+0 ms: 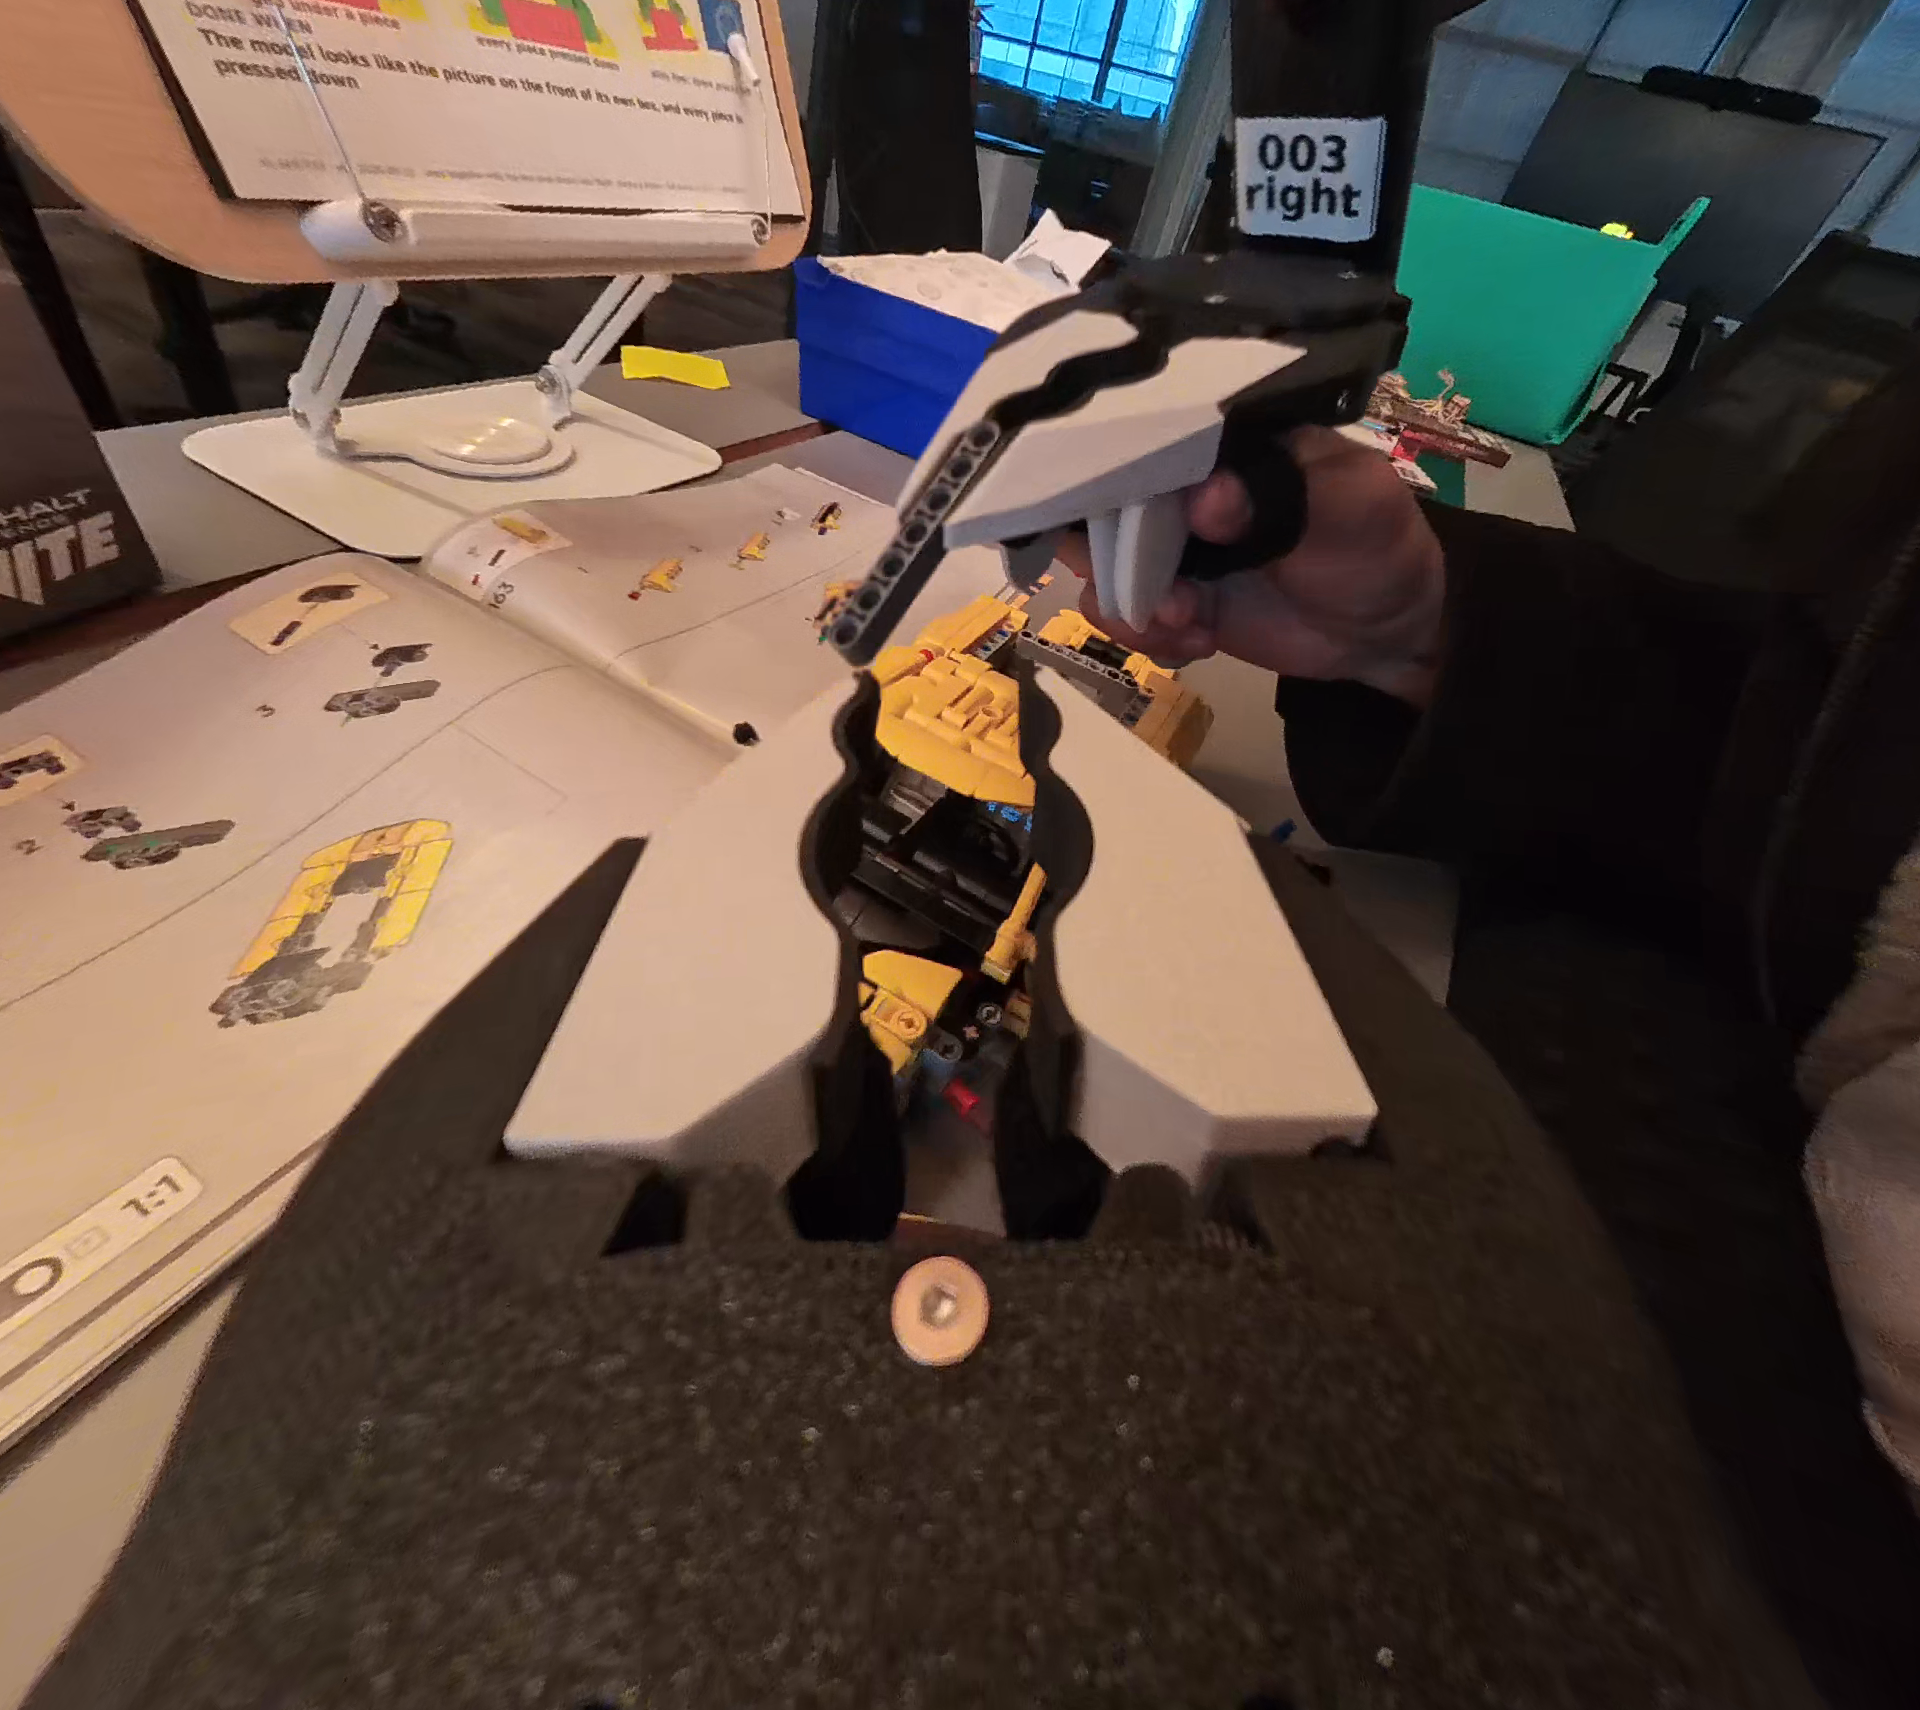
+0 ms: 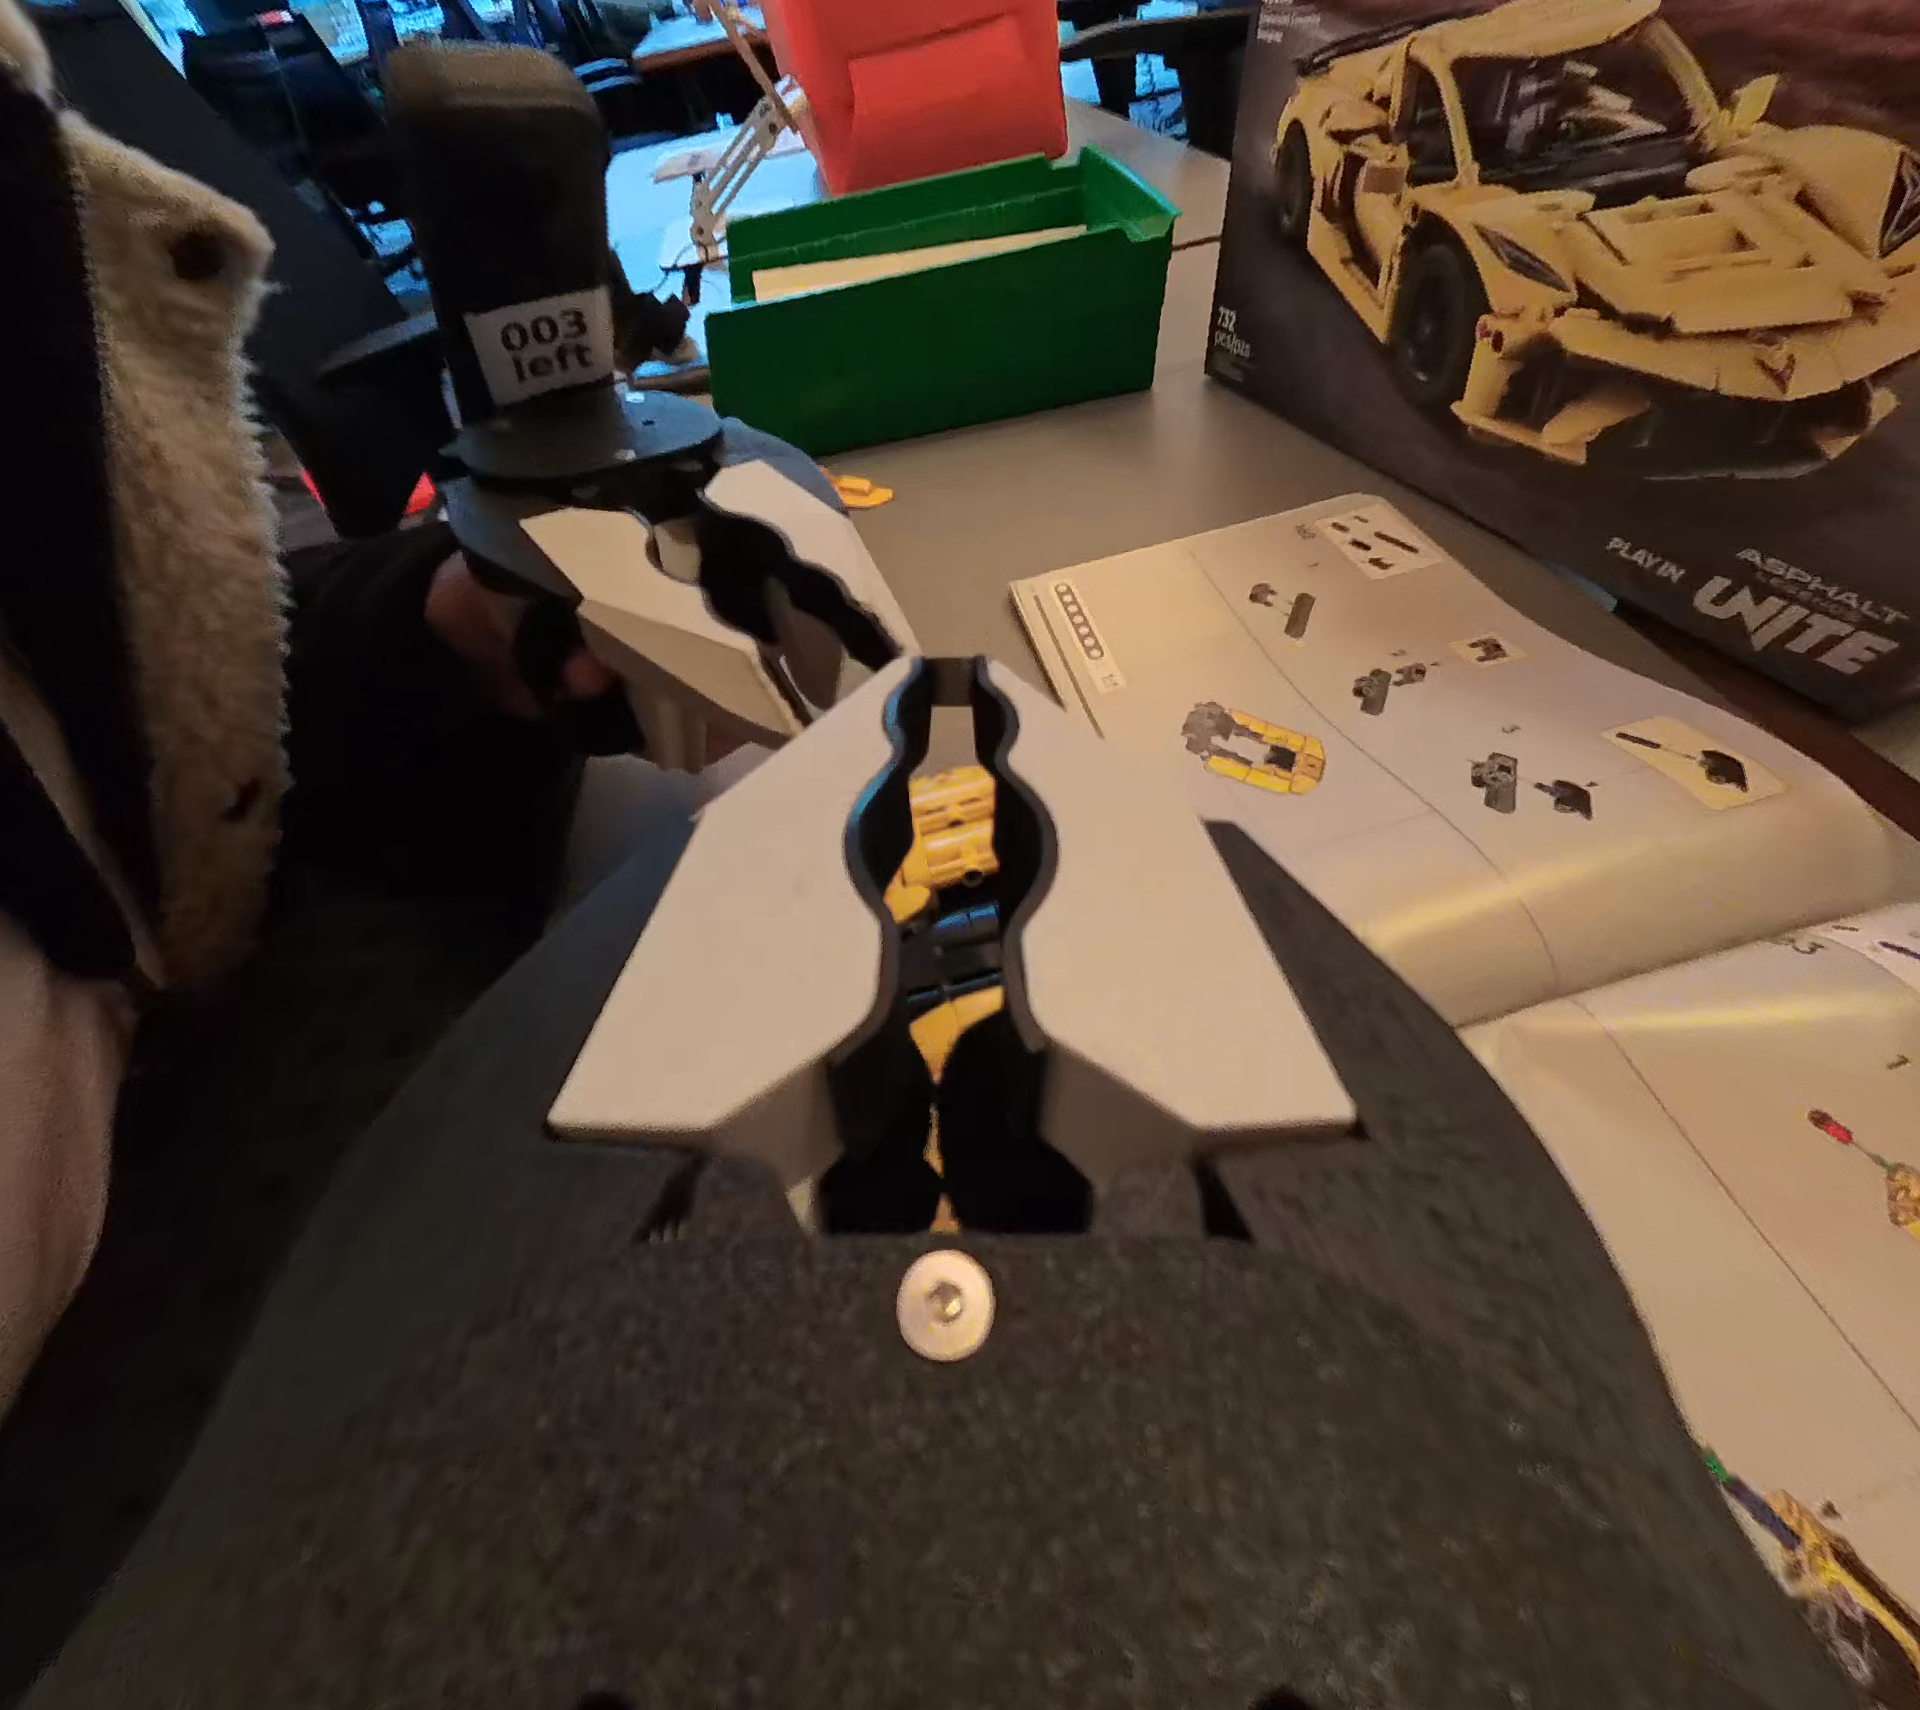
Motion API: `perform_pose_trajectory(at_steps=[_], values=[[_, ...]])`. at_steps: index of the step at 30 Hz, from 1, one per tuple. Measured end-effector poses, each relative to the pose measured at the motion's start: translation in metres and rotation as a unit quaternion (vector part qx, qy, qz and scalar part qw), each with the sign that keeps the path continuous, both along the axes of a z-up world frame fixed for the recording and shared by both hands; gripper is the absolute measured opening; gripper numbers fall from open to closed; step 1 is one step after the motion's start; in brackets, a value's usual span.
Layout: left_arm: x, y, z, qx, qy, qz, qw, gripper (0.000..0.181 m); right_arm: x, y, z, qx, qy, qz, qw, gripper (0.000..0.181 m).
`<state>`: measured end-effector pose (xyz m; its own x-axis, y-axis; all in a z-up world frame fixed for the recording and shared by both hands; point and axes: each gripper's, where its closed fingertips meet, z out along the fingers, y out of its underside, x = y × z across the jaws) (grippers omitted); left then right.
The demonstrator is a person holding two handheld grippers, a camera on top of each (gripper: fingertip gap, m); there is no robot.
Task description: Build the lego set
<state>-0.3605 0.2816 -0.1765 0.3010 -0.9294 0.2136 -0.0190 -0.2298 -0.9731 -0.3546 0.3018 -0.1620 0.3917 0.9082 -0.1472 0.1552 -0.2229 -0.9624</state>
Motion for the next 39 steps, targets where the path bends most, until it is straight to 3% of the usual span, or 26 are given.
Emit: perform_pose_trajectory(at_steps=[4,13,21,27,34,39], values=[[0.003,-0.004,0.000,-0.003,-0.005,-0.022,1.000,0.026,0.007,-0.002,-0.011,-0.017,-0.027,0.003,0.999,0.007],[0.002,0.010,-0.016,-0.051,0.004,-0.014,0.999,0.026,0.031,0.009,-0.011,-0.038,0.007,-0.039,0.998,0.007],[0.004,0.011,-0.019,-0.045,0.010,-0.016,0.999,0.026,0.030,0.006,-0.017,-0.048,0.011,-0.031,0.998,0.007],[0.009,-0.006,0.000,-0.038,-0.029,-0.057,0.997,0.027,0.015,-0.015,-0.004,-0.050,0.043,0.029,0.997,0.007],[0.011,-0.026,0.013,0.028,-0.017,-0.068,0.997,0.027,0.002,-0.046,0.016,-0.013,0.044,0.086,0.995,0.007],[0.010,-0.040,0.022,0.037,-0.037,-0.091,0.994,0.010,0.001,-0.058,0.015,-0.029,0.061,0.115,0.991,0.007]])
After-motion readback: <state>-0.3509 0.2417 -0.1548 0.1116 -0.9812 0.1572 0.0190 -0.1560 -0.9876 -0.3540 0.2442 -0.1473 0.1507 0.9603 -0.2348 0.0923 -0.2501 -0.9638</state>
